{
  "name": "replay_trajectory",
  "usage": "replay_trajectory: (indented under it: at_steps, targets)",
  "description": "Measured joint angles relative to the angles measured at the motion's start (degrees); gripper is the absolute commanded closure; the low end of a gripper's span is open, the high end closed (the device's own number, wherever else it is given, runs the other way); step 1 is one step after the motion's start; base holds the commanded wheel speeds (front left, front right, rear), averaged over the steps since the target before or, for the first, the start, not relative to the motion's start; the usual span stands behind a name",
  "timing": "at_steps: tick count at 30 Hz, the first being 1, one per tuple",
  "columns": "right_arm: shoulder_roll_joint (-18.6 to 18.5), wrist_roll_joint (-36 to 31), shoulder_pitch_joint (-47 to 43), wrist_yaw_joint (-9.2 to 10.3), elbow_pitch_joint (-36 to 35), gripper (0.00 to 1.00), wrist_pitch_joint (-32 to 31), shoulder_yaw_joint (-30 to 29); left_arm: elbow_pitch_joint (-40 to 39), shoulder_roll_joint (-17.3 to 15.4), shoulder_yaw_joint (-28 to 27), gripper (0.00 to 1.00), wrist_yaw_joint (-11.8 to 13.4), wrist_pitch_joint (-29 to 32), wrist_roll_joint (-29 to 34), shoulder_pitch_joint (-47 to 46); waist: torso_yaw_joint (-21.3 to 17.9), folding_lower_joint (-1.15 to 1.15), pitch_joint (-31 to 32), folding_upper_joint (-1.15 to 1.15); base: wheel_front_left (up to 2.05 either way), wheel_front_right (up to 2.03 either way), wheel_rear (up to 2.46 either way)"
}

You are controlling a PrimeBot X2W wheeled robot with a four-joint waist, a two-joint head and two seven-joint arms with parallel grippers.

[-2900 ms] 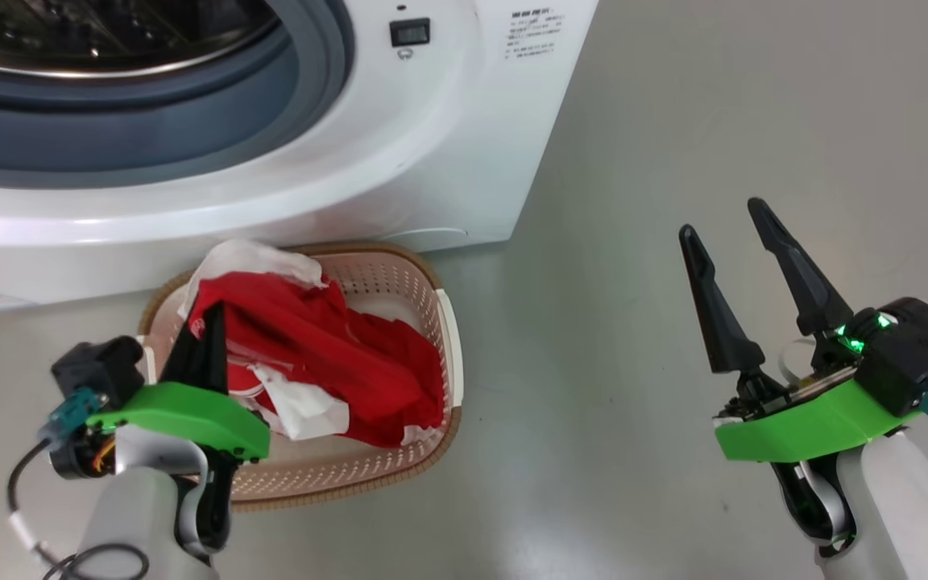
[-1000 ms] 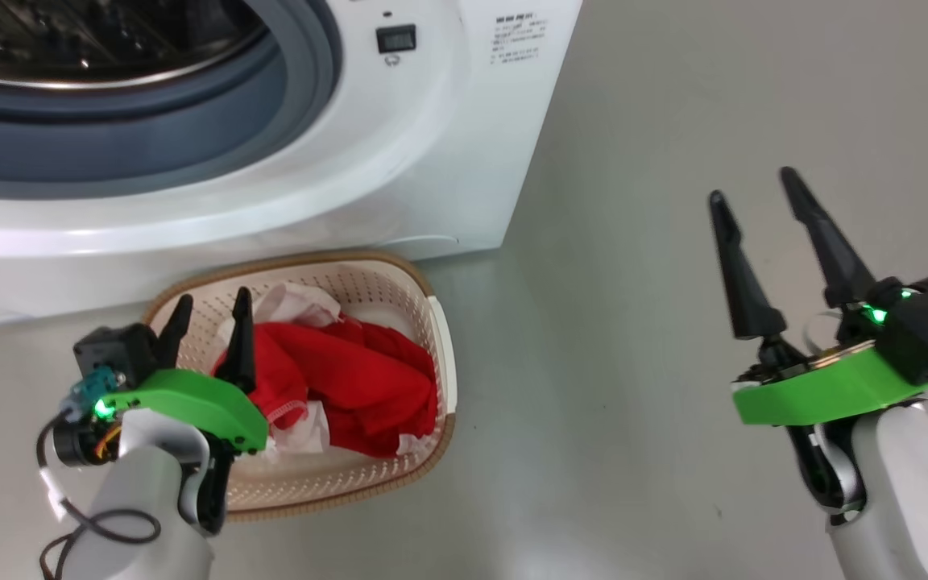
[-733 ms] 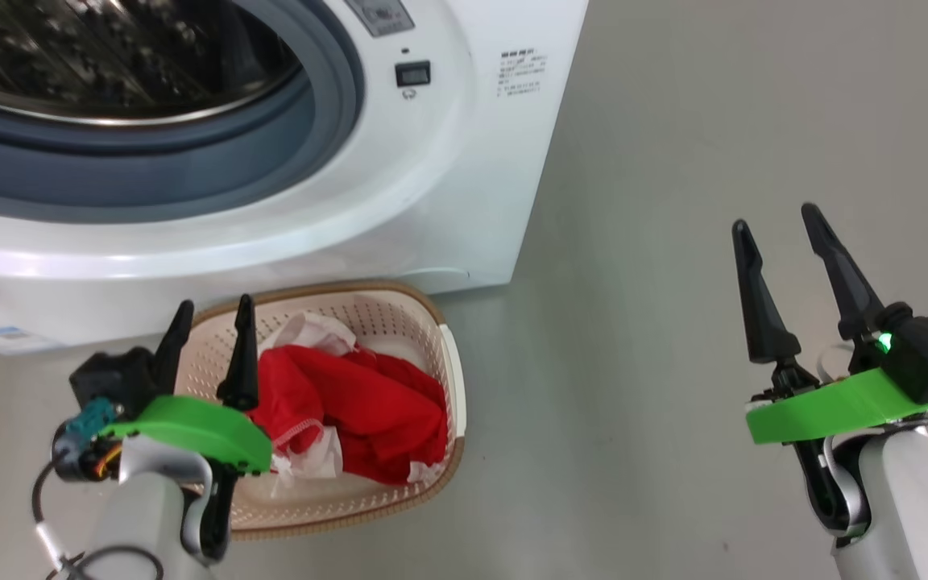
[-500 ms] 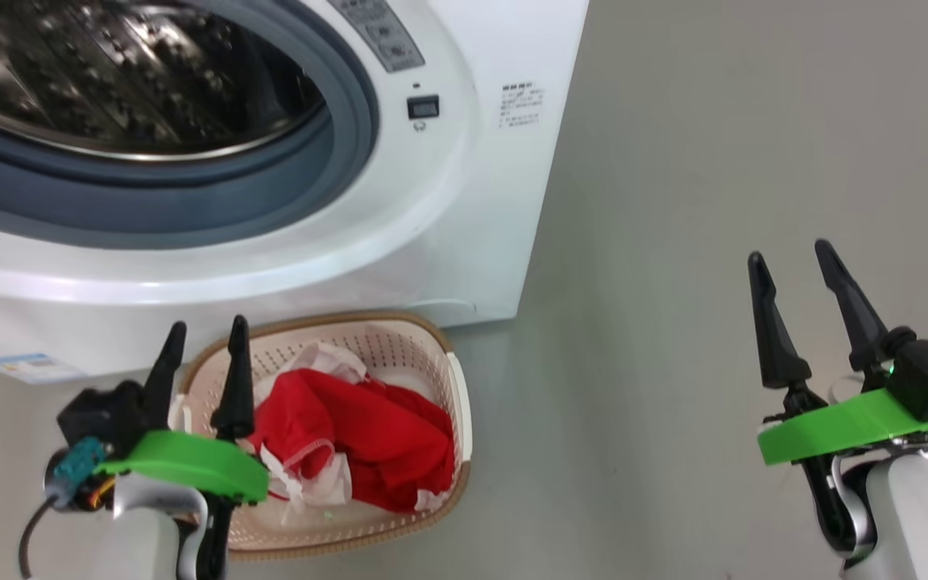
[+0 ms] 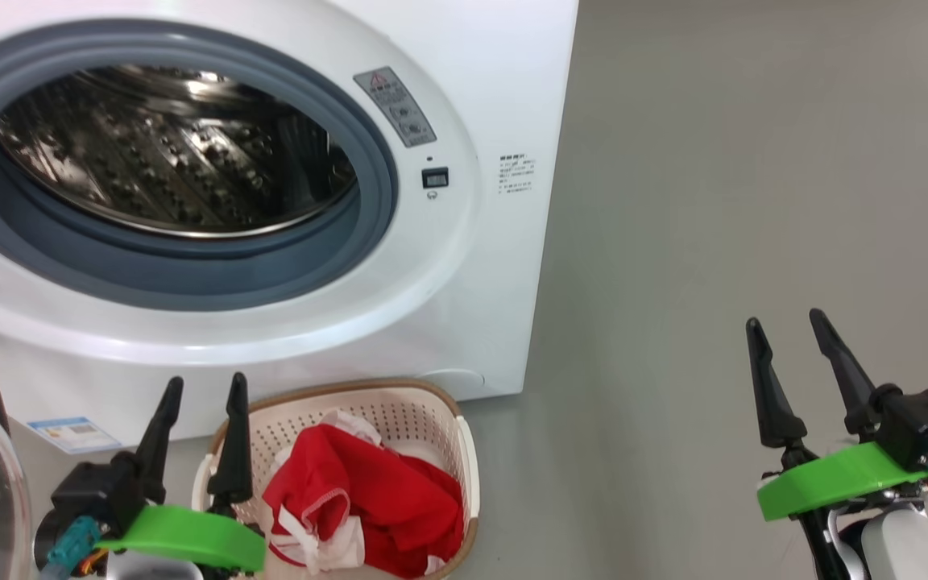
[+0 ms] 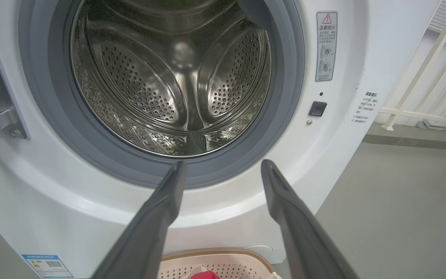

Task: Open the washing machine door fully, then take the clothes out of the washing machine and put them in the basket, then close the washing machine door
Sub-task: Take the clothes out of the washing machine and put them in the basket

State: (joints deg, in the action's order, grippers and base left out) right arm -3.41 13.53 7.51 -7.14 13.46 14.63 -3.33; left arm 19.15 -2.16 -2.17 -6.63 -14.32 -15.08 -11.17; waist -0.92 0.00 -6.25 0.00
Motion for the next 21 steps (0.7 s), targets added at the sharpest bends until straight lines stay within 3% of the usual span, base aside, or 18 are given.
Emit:
replay_trajectory:
  at_steps: [21]
  targets:
    - [-0.27,-0.01,-5.15,0.0,-1.91,0.0,0.0,1.2,-0.79,-0.69,-0.14,0.0,-0.48,0.0,-1.15,6.53,-0.19,0.0,6.77,0.0,0.0,0.0,0.0]
